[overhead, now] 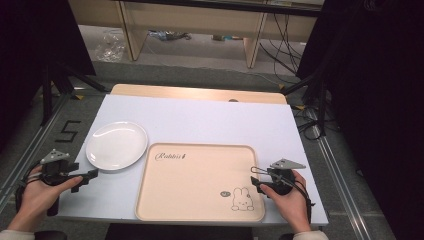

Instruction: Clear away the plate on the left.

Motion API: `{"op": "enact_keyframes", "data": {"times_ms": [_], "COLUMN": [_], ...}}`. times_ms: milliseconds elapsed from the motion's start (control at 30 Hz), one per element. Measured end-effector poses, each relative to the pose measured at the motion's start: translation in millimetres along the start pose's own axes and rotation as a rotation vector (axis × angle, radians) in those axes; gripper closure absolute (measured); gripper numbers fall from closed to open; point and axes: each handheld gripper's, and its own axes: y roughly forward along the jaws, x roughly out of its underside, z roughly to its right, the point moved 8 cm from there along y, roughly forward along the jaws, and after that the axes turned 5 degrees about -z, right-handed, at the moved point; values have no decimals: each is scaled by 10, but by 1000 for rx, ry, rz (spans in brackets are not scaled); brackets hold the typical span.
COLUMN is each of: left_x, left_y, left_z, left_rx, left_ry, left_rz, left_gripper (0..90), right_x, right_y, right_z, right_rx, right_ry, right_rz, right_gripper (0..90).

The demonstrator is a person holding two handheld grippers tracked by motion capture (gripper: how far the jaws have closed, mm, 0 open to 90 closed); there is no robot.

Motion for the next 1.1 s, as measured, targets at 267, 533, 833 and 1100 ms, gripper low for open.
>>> {"op": "enact_keyframes", "data": {"times_ms": [267, 533, 833, 1100], "left_x": [-36, -65, -74, -84], "left_y": [29, 36, 50, 61], "left_z": [-41, -58, -101, -143], "left_rx": [-10, 2, -1, 1], "left_ry": [-44, -98, -181, -201], "left_rz": [37, 64, 76, 82], "left_gripper": [189, 188, 193, 202], "right_x": [-7, -7, -7, -8], "right_y": [-8, -5, -9, -7], "right_z": [8, 5, 8, 6], "right_rx": [6, -2, 9, 8], "right_ry": [-17, -10, -11, -11], "right_rz": [7, -2, -1, -1], "right_gripper": [273, 273, 273, 273]}}
